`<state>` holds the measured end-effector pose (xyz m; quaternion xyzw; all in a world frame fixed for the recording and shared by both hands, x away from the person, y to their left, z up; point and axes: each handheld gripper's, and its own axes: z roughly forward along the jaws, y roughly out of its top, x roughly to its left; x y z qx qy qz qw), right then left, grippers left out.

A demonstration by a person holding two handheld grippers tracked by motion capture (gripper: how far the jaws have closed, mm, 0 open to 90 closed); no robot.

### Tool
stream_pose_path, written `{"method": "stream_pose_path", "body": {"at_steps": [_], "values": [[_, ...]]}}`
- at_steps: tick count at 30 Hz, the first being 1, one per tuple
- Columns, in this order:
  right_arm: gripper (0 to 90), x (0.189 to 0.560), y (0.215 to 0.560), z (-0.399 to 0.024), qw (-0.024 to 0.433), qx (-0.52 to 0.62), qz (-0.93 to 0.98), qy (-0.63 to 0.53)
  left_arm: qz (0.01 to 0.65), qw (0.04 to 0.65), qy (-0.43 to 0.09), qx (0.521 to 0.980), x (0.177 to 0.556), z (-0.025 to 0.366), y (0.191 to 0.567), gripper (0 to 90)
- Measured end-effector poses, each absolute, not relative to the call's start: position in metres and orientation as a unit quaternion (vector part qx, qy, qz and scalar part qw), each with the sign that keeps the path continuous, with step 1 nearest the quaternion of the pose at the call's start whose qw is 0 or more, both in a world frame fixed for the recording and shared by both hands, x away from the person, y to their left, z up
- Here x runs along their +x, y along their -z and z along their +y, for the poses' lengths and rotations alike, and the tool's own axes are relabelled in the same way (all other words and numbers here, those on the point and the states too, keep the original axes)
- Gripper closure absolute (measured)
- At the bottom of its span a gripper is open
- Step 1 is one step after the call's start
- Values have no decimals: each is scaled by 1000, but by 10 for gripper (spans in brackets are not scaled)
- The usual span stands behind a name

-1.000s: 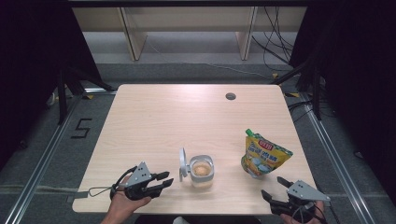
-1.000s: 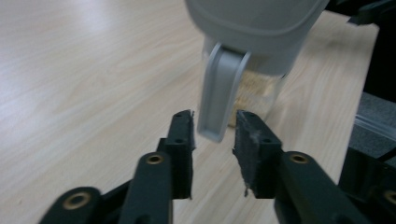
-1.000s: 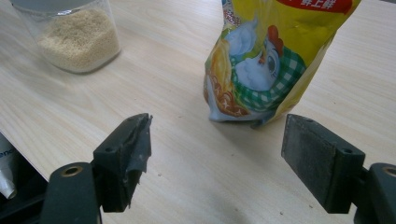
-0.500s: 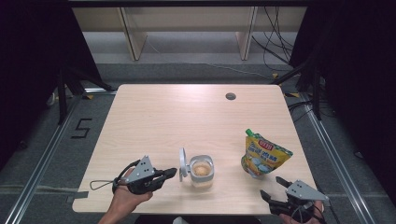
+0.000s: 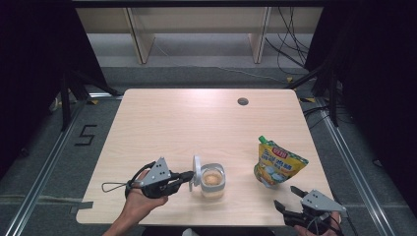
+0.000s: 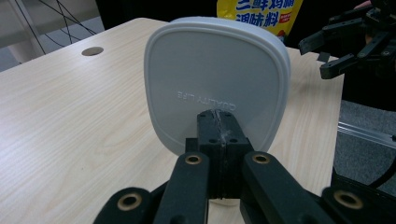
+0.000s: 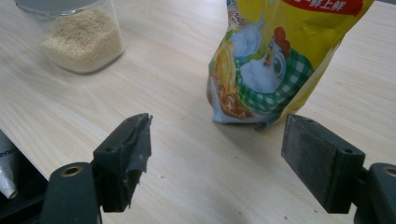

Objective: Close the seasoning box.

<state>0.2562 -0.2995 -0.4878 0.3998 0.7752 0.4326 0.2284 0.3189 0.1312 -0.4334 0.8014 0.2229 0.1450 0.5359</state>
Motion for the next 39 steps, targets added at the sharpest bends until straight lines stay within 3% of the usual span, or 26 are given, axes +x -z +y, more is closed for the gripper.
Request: {"method": "stream_pose_path", "body": {"at_steps": [23,28,36,39], "values": [[252,256,488,-300,232,398,775,-432,210,538,-135,805,326,114,427,890],[251,257,488,-300,236,397,775,-431,208,547,-126,801,325,119,425,808],[252,256,488,-299,233,395,777,-432,230,555,-109,792,319,131,426,550],[251,255,488,-298,228,401,774,-433,235,555,-111,790,315,134,429,507]]}}
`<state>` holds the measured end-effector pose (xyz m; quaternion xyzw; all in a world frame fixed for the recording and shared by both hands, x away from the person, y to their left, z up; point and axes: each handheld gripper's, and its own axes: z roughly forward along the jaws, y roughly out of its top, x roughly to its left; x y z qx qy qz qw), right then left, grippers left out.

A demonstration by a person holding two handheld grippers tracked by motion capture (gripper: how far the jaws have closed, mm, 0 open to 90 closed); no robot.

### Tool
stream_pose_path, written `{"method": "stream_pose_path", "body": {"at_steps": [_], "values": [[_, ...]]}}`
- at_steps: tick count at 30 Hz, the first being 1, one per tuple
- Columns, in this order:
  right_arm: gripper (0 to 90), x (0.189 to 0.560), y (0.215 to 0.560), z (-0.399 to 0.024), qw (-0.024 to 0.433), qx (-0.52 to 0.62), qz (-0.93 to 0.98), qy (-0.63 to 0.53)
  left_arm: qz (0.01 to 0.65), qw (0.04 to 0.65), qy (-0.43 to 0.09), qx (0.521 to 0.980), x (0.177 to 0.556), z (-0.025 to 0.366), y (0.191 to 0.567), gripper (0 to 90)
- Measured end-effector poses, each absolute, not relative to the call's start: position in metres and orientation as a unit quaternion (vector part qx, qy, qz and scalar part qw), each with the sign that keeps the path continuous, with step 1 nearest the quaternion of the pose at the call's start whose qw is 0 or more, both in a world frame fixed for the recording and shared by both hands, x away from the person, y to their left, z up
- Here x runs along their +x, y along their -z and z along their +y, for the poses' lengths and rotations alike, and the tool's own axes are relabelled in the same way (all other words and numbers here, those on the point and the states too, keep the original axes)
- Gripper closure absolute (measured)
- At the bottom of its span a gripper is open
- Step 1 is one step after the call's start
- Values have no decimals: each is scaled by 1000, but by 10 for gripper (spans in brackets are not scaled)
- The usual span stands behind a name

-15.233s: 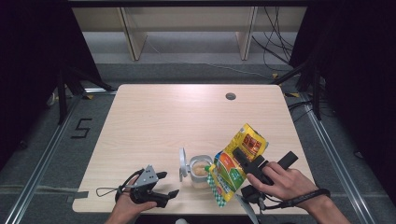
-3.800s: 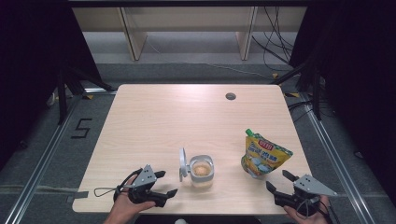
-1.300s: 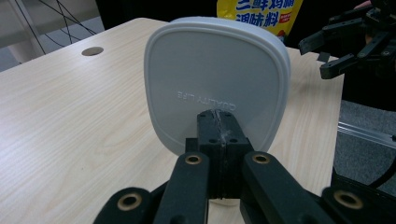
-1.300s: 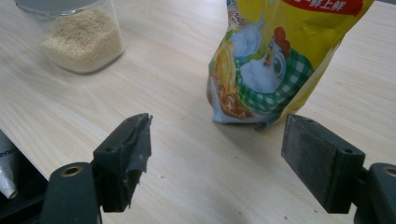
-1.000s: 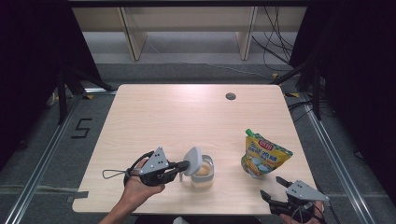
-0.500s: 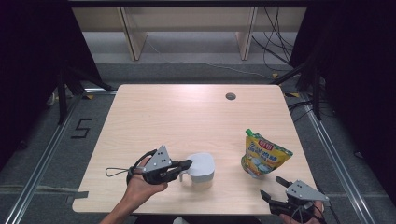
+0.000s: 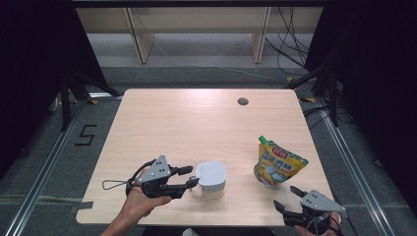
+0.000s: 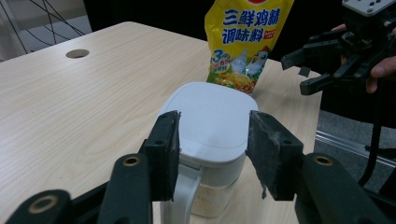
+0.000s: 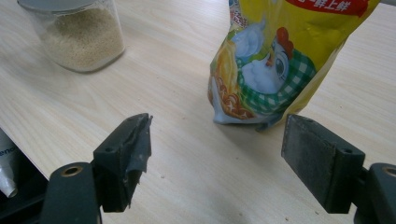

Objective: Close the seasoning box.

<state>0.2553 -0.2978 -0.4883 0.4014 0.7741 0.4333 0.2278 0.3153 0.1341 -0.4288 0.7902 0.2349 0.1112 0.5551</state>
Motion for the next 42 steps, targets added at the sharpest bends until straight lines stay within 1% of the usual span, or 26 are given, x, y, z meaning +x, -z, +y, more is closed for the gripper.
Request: {"method": "stream_pose_path", "body": {"at_steps": [1,2,7,8,10,11,15,21,23,25,26,30,35,37,38,41,42], "values": [[251,255,488,-297,226,404,773,-434,230,548,-119,796,315,136,429,488],[252,257,489,-298,232,392,777,-434,234,549,-119,794,314,137,430,467],[252,255,488,-298,225,399,776,-433,242,547,-115,793,312,144,437,396],[251,255,488,-299,234,396,777,-430,249,541,-115,795,311,146,438,385],[251,254,488,-297,223,406,774,-433,257,543,-110,792,312,148,441,354],[251,255,488,-298,226,399,776,-432,261,539,-110,793,312,149,442,341],[251,256,489,-298,225,396,779,-431,271,539,-101,791,310,152,447,332],[251,256,489,-299,224,395,780,-431,264,529,-109,799,308,157,452,296],[251,255,489,-298,223,401,778,-430,276,528,-107,796,306,158,454,296],[251,253,489,-297,219,409,776,-428,271,527,-105,799,307,161,457,292],[251,255,489,-298,223,401,778,-429,283,525,-103,796,305,161,458,292],[251,255,489,-298,225,399,779,-428,275,515,-106,805,305,165,464,288],[251,256,489,-298,225,390,783,-429,284,509,-96,807,299,167,470,280],[250,257,490,-298,225,384,788,-426,286,508,-97,806,297,169,472,280],[248,257,490,-298,222,383,788,-428,278,501,-104,813,298,171,473,279],[238,256,490,-298,220,387,789,-424,287,498,-100,812,294,172,478,274],[236,257,490,-298,223,382,791,-422,281,488,-105,819,294,174,479,272]]}}
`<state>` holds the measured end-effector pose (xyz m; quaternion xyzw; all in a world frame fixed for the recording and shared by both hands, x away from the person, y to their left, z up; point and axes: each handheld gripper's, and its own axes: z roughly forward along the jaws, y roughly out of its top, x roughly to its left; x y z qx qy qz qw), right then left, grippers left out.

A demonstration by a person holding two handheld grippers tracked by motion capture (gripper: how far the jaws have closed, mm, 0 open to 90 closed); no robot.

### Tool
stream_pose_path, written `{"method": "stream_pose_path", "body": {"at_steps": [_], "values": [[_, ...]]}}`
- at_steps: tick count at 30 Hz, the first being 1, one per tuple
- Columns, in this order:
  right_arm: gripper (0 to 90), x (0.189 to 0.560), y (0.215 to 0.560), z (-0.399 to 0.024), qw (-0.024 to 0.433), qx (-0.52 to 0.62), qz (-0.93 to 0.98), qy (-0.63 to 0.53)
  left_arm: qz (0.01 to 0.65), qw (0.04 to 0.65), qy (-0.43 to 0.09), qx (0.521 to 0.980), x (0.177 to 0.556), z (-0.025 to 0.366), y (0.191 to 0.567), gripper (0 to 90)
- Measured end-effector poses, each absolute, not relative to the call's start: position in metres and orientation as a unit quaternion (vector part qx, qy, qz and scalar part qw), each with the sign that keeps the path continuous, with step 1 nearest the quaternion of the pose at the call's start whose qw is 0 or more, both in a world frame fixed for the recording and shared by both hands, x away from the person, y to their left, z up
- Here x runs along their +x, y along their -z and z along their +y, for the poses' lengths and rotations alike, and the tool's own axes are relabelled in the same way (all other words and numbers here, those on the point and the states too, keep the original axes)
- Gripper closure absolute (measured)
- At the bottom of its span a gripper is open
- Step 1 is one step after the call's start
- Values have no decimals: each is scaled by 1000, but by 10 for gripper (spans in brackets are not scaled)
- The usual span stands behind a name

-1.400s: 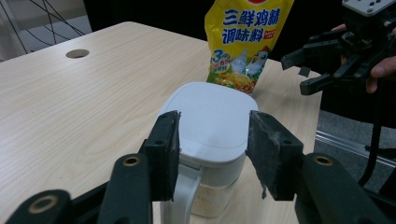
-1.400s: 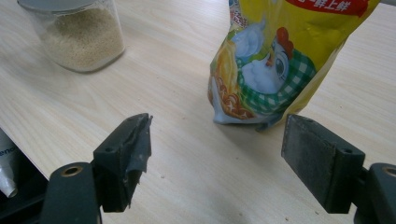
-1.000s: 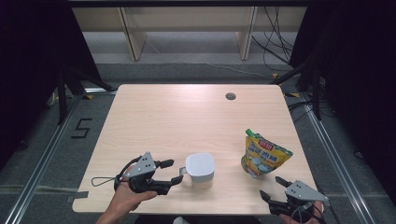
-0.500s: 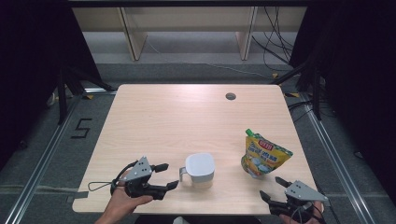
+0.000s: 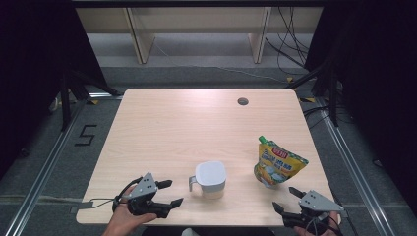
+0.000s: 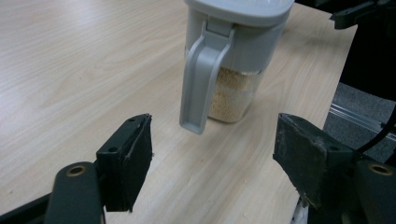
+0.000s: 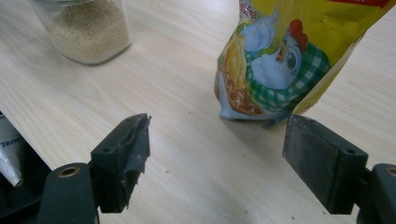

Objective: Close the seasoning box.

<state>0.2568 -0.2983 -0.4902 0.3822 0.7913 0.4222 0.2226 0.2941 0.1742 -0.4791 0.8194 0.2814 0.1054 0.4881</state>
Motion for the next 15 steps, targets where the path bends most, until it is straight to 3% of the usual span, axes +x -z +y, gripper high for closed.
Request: {"method": "stream_pose_path", "body": {"at_steps": [15], "values": [[185,257,494,-296,211,392,793,-416,281,475,-99,828,281,165,498,195]]}}
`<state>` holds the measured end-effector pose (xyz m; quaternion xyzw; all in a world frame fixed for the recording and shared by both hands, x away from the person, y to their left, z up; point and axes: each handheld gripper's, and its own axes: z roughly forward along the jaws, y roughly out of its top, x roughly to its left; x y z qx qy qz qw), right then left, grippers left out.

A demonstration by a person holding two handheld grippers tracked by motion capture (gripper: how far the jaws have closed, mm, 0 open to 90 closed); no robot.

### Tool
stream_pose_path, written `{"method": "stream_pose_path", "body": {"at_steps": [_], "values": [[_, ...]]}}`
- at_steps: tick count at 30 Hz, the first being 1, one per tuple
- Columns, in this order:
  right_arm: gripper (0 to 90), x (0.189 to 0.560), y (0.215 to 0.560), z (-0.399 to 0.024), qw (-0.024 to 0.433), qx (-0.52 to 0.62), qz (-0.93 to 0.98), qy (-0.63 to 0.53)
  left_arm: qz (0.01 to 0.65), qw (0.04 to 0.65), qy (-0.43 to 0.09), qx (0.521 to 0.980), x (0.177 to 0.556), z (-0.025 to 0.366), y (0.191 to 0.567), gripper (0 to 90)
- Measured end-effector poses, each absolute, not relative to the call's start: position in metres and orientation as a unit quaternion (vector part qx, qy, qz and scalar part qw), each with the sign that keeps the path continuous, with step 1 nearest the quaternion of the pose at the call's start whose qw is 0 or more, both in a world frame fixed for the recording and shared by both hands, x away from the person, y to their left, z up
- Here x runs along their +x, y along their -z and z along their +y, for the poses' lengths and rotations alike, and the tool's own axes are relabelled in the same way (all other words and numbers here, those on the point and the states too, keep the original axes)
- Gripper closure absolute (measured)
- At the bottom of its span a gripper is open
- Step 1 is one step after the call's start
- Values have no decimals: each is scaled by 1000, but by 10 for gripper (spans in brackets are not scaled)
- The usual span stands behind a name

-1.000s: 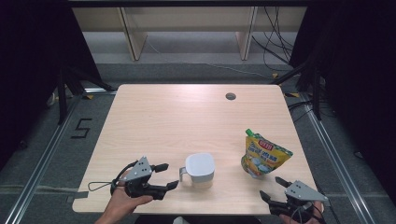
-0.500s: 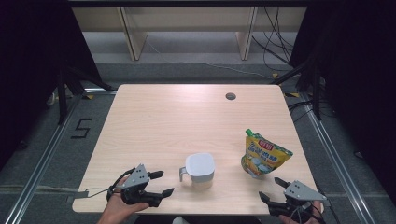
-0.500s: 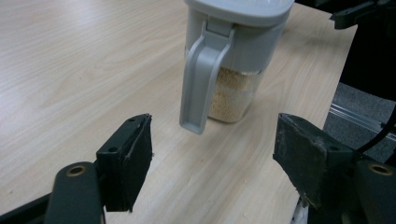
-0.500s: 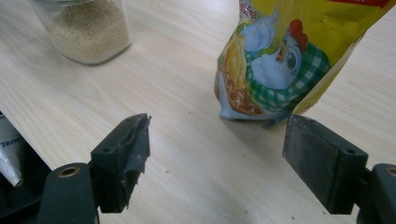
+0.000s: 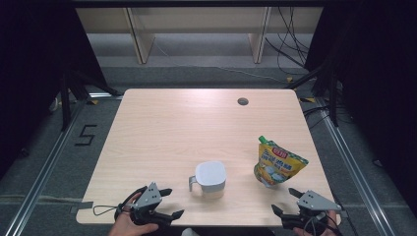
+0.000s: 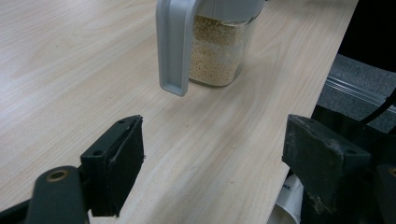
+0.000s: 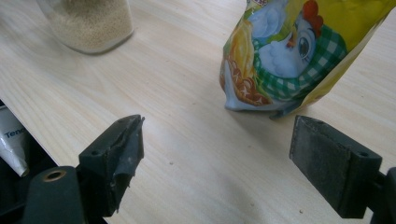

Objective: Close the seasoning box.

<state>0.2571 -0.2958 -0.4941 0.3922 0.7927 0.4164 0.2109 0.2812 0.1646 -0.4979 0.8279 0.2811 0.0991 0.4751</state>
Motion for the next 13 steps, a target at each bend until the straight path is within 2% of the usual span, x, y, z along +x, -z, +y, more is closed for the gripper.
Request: {"method": "stream_pose_path", "body": {"at_steps": [1,13], "values": [[185,258,494,-297,202,387,799,-414,280,467,-101,833,281,166,498,195],[183,259,495,-296,209,385,804,-403,281,460,-108,835,287,170,498,215]]}}
